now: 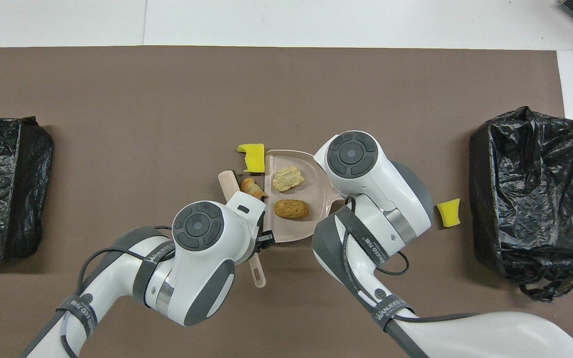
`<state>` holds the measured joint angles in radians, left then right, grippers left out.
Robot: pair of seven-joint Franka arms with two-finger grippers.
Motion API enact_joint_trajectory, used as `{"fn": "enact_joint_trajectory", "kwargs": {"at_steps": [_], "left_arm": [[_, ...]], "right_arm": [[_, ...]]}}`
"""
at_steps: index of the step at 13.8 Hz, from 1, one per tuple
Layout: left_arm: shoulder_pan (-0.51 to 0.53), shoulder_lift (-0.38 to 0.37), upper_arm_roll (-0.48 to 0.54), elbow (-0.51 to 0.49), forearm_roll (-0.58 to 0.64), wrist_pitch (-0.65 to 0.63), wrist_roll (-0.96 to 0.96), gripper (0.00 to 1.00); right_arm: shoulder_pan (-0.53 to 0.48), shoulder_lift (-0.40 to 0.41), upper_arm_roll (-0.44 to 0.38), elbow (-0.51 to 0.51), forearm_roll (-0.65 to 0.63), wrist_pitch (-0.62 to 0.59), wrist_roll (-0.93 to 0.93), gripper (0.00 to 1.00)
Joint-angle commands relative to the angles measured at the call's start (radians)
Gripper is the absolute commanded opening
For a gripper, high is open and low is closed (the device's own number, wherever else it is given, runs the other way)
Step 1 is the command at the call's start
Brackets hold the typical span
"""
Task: Sweep and dump trash in bin
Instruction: 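Sweep more chunks into the dustpan with the left gripper's brush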
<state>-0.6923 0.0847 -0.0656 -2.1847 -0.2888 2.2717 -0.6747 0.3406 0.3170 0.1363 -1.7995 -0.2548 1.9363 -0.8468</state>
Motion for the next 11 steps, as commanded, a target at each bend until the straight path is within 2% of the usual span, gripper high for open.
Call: {"fn": "enact_joint_trajectory", "kwargs": {"at_steps": [1, 4, 6, 7, 9, 11], "left_arm": [[-0.075, 0.009, 0.012, 0.035, -0.024, 0.008, 0.018, 0.0], [-0.072, -0.034, 0.015, 0.061, -0.02, -0.039, 0.012, 0.0], [-0.034, -0.046, 0.024, 0.086, 0.029, -0.121, 0.038, 0.0], [0.011, -0.036, 0.023, 0.103, 0.086, -0.129, 0.088, 0.0], [0.094, -0.017, 0.024, 0.112, 0.109, -0.13, 0.246, 0.0], [0.192, 0.045, 0.024, 0.201, 0.195, -0.19, 0.413, 0.0]], "right_arm": [[0.001, 0.019, 0.011, 0.029, 0.02, -0.031, 0.058, 0.0], [-0.011, 0.017, 0.011, 0.031, 0.02, -0.04, 0.063, 0.0], [-0.017, 0.019, 0.009, 0.026, 0.017, -0.028, 0.058, 0.0], [-0.015, 0.019, 0.009, 0.028, 0.002, -0.03, 0.055, 0.0], [-0.02, 0.02, 0.009, 0.057, -0.015, -0.04, 0.029, 0.0], [-0.022, 0.037, 0.009, 0.085, -0.032, -0.059, -0.04, 0.0]]}}
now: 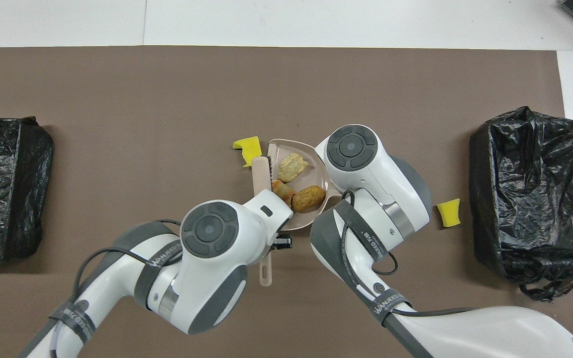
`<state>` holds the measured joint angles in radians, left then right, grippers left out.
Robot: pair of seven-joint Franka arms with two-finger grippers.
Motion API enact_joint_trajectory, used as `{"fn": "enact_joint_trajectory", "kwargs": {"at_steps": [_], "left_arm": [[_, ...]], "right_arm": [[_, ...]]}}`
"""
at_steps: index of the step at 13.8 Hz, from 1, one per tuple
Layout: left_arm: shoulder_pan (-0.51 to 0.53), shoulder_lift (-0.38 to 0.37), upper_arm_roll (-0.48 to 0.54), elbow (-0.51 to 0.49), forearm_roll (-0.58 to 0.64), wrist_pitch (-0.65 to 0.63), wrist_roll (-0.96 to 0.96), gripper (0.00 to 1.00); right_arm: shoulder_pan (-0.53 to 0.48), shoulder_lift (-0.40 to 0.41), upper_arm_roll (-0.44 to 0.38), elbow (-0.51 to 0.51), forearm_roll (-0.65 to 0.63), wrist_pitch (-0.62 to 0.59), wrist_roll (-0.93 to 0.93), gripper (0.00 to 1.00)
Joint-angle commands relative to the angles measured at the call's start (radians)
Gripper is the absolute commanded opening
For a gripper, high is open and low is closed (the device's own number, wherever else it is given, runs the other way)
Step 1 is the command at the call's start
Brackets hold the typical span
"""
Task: Sweep and dump trash in bin
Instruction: 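Sweep more chunks into the dustpan with the left gripper's brush, then sweep the yellow sponge pieces into the dustpan with the left gripper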
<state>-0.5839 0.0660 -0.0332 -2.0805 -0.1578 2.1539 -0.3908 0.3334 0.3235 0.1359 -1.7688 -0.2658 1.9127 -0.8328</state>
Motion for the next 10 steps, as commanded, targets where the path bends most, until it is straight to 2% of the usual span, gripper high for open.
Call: {"fn": "enact_joint_trajectory", "kwargs": {"at_steps": [1, 2, 4, 5, 7, 10], "left_arm": [[0.12, 0.119, -0.008, 0.175, 0.101, -0.118, 0.204, 0.0], [0.159, 0.177, -0.008, 0.251, 0.109, -0.146, 0.278, 0.0], [0.206, 0.236, -0.008, 0.3, 0.132, -0.138, 0.373, 0.0], [0.226, 0.25, -0.008, 0.301, 0.179, -0.138, 0.412, 0.0], [0.227, 0.258, -0.01, 0.284, 0.19, -0.152, 0.457, 0.0], [0.179, 0.262, -0.008, 0.231, 0.19, -0.151, 0.451, 0.0]], "right_arm": [[-0.014, 0.035, 0.01, 0.054, -0.038, -0.02, -0.086, 0.0], [-0.016, 0.038, 0.01, 0.054, -0.041, -0.014, -0.103, 0.0], [-0.016, 0.045, 0.01, 0.054, -0.044, 0.006, -0.127, 0.0], [-0.017, 0.045, 0.01, 0.054, -0.042, 0.028, -0.143, 0.0], [-0.016, 0.043, 0.01, 0.052, -0.042, 0.032, -0.143, 0.0], [-0.016, 0.043, 0.011, 0.052, -0.038, 0.032, -0.141, 0.0]]}}
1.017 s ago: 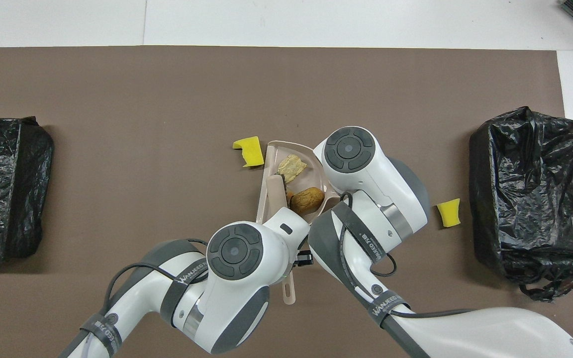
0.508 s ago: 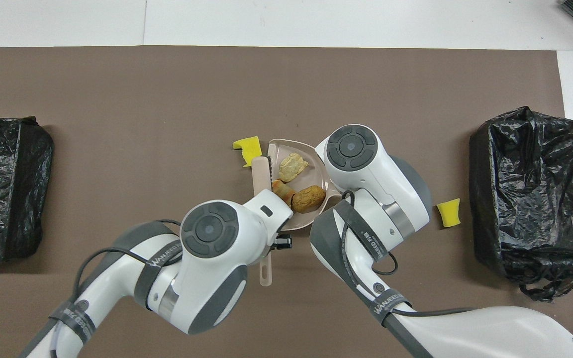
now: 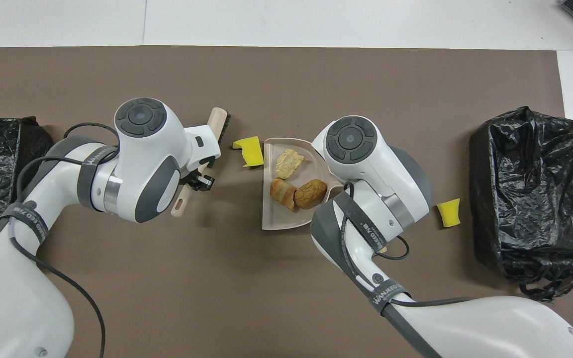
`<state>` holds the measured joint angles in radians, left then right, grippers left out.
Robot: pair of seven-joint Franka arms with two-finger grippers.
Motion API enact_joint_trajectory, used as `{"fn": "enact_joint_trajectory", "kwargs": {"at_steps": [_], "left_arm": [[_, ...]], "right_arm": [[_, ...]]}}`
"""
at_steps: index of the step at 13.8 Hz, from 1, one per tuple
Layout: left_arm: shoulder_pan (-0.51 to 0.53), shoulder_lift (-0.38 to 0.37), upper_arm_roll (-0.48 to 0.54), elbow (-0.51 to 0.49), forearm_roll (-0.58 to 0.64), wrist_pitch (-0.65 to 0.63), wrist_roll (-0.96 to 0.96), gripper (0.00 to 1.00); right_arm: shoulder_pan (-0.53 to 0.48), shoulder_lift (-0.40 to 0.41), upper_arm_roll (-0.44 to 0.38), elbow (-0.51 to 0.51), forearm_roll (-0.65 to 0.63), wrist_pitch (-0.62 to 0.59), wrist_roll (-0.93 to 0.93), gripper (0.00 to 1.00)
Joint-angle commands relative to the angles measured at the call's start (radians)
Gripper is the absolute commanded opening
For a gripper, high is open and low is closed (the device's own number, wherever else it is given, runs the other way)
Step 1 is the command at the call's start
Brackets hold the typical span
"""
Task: Sweep and dump trash in bin
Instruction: 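Sweep the yellow sponge pieces into the dustpan with the left gripper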
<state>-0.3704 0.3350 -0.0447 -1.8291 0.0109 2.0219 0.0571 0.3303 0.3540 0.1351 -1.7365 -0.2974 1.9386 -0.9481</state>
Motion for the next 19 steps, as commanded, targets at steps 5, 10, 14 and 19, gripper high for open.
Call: {"fn": "enact_joint_trajectory", "kwargs": {"at_steps": [5, 10, 14, 19], "left_arm": [[-0.134, -0.069, -0.001, -0.077, 0.011, -0.126, -0.038, 0.0], [-0.252, -0.085, -0.006, -0.079, -0.069, -0.126, -0.195, 0.0], [-0.28, -0.114, -0.006, -0.073, -0.077, -0.137, -0.252, 0.0], [-0.263, -0.188, 0.019, -0.055, -0.071, -0.21, -0.255, 0.0]], "right_arm": [[-0.01, 0.013, 0.012, 0.02, 0.004, 0.002, -0.015, 0.0], [-0.049, 0.013, 0.012, -0.009, 0.026, 0.017, 0.008, 0.0], [-0.063, -0.019, 0.012, -0.041, 0.098, 0.066, 0.017, 0.0], [-0.097, -0.116, 0.014, -0.101, 0.19, 0.085, -0.07, 0.0]]}}
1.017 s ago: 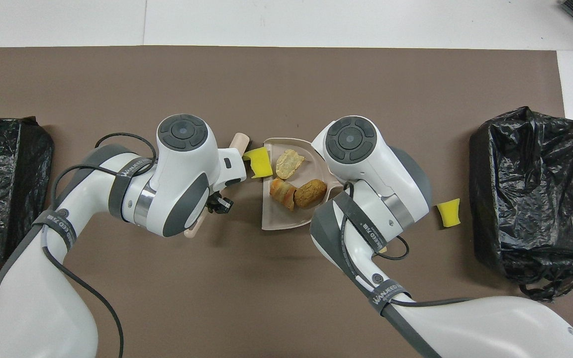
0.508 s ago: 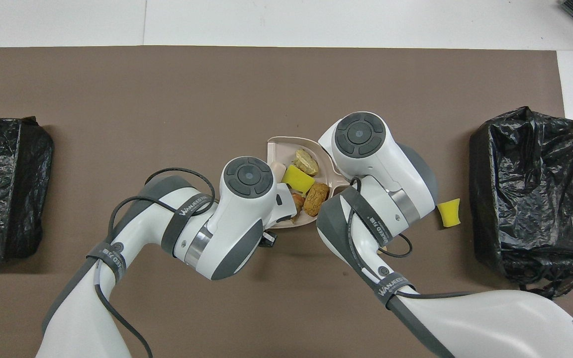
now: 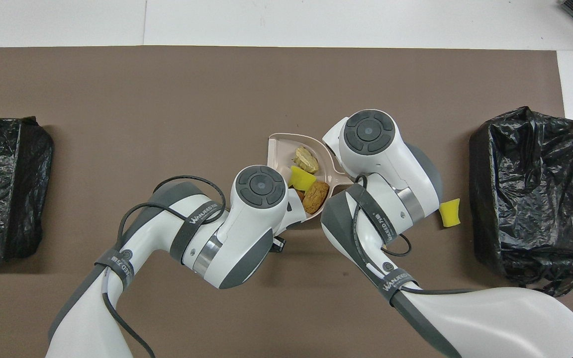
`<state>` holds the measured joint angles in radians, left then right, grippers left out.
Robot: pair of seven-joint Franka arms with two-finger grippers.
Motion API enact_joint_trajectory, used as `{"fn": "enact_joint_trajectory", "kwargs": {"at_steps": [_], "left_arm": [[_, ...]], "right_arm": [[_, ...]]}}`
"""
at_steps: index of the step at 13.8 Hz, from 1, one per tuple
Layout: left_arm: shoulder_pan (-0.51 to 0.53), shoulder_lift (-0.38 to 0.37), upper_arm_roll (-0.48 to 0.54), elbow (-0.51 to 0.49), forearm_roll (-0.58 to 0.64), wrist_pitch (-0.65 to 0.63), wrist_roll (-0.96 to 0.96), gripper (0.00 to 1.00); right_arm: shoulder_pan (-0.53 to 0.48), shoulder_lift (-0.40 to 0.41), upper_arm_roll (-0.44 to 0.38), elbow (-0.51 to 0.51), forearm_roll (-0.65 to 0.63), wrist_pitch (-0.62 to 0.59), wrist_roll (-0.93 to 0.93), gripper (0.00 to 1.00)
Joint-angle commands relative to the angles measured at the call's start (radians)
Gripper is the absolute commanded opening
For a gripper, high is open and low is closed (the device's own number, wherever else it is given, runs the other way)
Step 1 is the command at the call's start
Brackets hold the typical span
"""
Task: Sweep and dump trash in bin
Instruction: 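Sweep the yellow sponge pieces into the dustpan with the left gripper, then carry the dustpan to the trash bag with the right gripper and tip it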
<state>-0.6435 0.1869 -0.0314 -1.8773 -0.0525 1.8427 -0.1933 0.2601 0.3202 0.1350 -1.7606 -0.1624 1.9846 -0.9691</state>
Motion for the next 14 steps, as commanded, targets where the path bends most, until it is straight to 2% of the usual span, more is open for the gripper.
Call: {"fn": "enact_joint_trajectory", "kwargs": {"at_steps": [1, 3, 6, 8, 11, 14], "left_arm": [[0.021, -0.059, 0.005, -0.008, -0.007, -0.031, -0.005, 0.0], [0.05, -0.099, 0.005, -0.008, -0.007, -0.045, -0.005, 0.0], [0.113, -0.173, 0.005, -0.006, -0.007, -0.065, -0.005, 0.0], [0.137, -0.19, 0.007, 0.003, -0.003, -0.118, -0.006, 0.0], [0.18, -0.196, 0.008, -0.008, -0.001, -0.145, -0.037, 0.0], [0.193, -0.21, 0.007, -0.029, -0.001, -0.143, -0.087, 0.0]], "right_arm": [[-0.025, -0.104, 0.014, -0.098, 0.057, 0.066, -0.062, 0.0], [-0.024, -0.139, 0.014, -0.134, 0.055, 0.111, -0.089, 0.0], [-0.048, -0.162, 0.014, -0.135, 0.058, 0.109, -0.166, 0.0], [-0.064, -0.176, 0.014, -0.134, 0.063, 0.096, -0.2, 0.0], [-0.169, -0.21, 0.012, -0.151, 0.144, 0.063, -0.325, 0.0], [-0.287, -0.24, 0.011, -0.151, 0.146, 0.025, -0.42, 0.0]]}}
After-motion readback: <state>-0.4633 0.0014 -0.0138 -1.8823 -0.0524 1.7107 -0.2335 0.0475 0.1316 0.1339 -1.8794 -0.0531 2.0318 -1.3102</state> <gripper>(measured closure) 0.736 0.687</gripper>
